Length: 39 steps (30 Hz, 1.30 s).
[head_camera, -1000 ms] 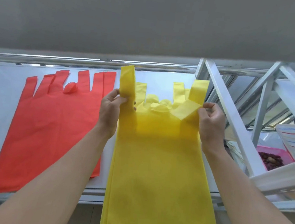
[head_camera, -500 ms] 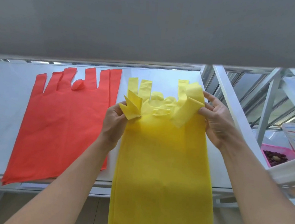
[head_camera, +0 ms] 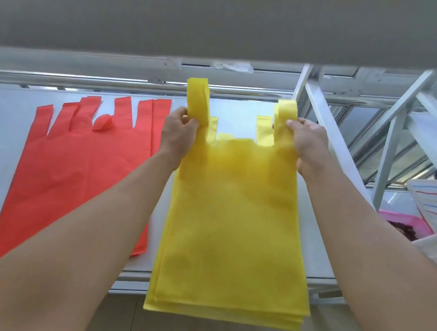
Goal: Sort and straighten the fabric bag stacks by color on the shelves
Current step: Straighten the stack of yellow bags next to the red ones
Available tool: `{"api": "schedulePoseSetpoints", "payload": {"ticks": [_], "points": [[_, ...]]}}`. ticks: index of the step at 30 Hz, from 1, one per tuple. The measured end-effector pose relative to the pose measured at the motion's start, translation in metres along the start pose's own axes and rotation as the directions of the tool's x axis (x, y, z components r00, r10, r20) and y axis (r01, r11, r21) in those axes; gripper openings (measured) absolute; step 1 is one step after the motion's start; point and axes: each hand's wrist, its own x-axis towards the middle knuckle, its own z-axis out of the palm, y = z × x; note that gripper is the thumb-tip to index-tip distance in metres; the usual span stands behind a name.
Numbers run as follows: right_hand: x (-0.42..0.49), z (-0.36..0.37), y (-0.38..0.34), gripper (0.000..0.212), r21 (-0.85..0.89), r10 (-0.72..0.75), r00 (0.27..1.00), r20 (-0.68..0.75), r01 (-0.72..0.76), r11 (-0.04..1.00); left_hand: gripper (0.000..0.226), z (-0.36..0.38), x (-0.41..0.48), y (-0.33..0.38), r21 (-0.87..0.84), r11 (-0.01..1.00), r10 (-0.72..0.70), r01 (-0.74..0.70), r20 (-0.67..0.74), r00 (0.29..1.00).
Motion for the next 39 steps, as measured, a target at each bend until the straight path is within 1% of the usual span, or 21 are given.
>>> {"api": "schedulePoseSetpoints", "payload": {"ticks": [2, 3, 5, 7, 8, 9, 10, 11, 13, 15, 18, 20, 21, 23, 26, 29, 31, 33, 35, 37, 39], "points": [[0.038, 0.0, 0.016, 0.035, -0.035, -0.032, 0.999, -0.034, 0.031, 0.999, 0.023, 0.009, 0.009, 0.002, 0.073, 0.997, 0.003, -0.003, 0.001, 1.0], [0.055, 0.0, 0.025, 0.033, -0.05, -0.038, 0.999, -0.035, 0.037, 0.998, 0.024, 0.014, 0.014, 0.001, 0.116, 0.993, 0.009, -0.008, -0.005, 1.0], [0.049, 0.009, 0.023, 0.022, -0.097, -0.023, 1.0, -0.019, 0.021, 0.995, 0.027, 0.02, 0.021, -0.004, 0.196, 0.98, 0.019, -0.016, -0.016, 1.0], [0.029, 0.017, 0.015, 0.012, -0.228, -0.017, 1.0, -0.021, 0.012, 0.974, 0.029, 0.025, 0.027, -0.012, 0.297, 0.955, 0.014, -0.013, 0.0, 1.0], [0.026, 0.019, 0.015, 0.012, -0.327, -0.025, 0.999, -0.024, 0.016, 0.945, 0.029, 0.028, 0.029, -0.017, 0.371, 0.929, 0.008, -0.01, 0.007, 1.0], [0.025, 0.021, 0.016, 0.016, -0.418, -0.045, 0.999, -0.031, 0.028, 0.908, 0.028, 0.03, 0.031, -0.023, 0.452, 0.892, 0.007, -0.01, 0.007, 1.0], [0.024, 0.022, 0.018, 0.019, -0.482, -0.072, 0.997, -0.029, 0.05, 0.875, 0.028, 0.031, 0.03, -0.028, 0.526, 0.851, 0.009, -0.009, 0.003, 1.0], [0.023, 0.023, 0.018, 0.023, -0.527, -0.097, 0.995, -0.022, 0.071, 0.847, 0.03, 0.033, 0.029, -0.031, 0.584, 0.812, 0.014, -0.013, 0.003, 1.0], [0.021, 0.023, 0.019, 0.029, -0.581, -0.148, 0.989, -0.012, 0.114, 0.806, 0.033, 0.036, 0.028, -0.031, 0.642, 0.766, 0.033, -0.03, 0.007, 0.999], [0.02, 0.019, 0.022, 0.03, -0.564, -0.208, 0.977, -0.054, 0.142, 0.813, 0.036, 0.037, 0.029, -0.027, 0.662, 0.749, 0.034, -0.028, 0.004, 0.999], [0.015, 0.01, 0.025, 0.025, -0.49, -0.268, 0.944, -0.194, 0.143, 0.86, 0.038, 0.036, 0.031, -0.02, 0.636, 0.772, 0.017, 0.003, -0.025, 1.0], [0.014, 0.003, 0.029, 0.022, -0.464, -0.258, 0.93, -0.262, 0.113, 0.879, 0.035, 0.035, 0.032, -0.018, 0.587, 0.809, 0.029, 0.004, -0.048, 0.998], [0.016, 0.0, 0.033, 0.022, -0.474, -0.24, 0.931, -0.275, 0.086, 0.876, 0.035, 0.036, 0.032, -0.019, 0.573, 0.82, 0.037, -0.001, -0.051, 0.998], [0.02, -0.004, 0.04, 0.025, -0.553, -0.183, 0.953, -0.242, 0.02, 0.833, 0.04, 0.037, 0.03, -0.019, 0.588, 0.809, 0.034, -0.009, -0.031, 0.999], [0.023, -0.005, 0.043, 0.041, -0.707, -0.154, 0.969, -0.193, -0.029, 0.707, 0.05, 0.042, 0.024, -0.015, 0.635, 0.772, 0.004, 0.002, -0.007, 1.0], [0.019, -0.001, 0.034, 0.064, -0.821, -0.185, 0.971, -0.154, -0.022, 0.57, 0.06, 0.049, 0.023, -0.005, 0.588, 0.807, -0.038, 0.055, -0.041, 0.998], [0.018, 0.002, 0.03, 0.075, -0.87, -0.198, 0.974, -0.108, 0.003, 0.493, 0.062, 0.053, 0.022, 0.0, 0.575, 0.813, -0.056, 0.086, -0.07, 0.996], [0.021, 0.004, 0.029, 0.072, -0.896, -0.18, 0.982, -0.051, 0.034, 0.442, 0.053, 0.053, 0.021, -0.001, 0.574, 0.813, -0.068, 0.099, -0.076, 0.995], [0.026, 0.004, 0.026, 0.062, -0.909, -0.139, 0.99, -0.001, 0.057, 0.413, 0.034, 0.051, 0.019, -0.005, 0.57, 0.818, -0.058, 0.079, -0.054, 0.997], [0.03, 0.003, 0.022, 0.052, -0.89, -0.086, 0.996, 0.013, 0.051, 0.452, 0.022, 0.048, 0.016, -0.011, 0.534, 0.845, 0.006, 0.007, -0.022, 1.0], [0.031, 0.001, 0.019, 0.044, -0.854, -0.048, 0.999, 0.005, 0.029, 0.519, 0.021, 0.042, 0.01, -0.015, 0.471, 0.878, 0.091, -0.085, 0.01, 0.996]]}}
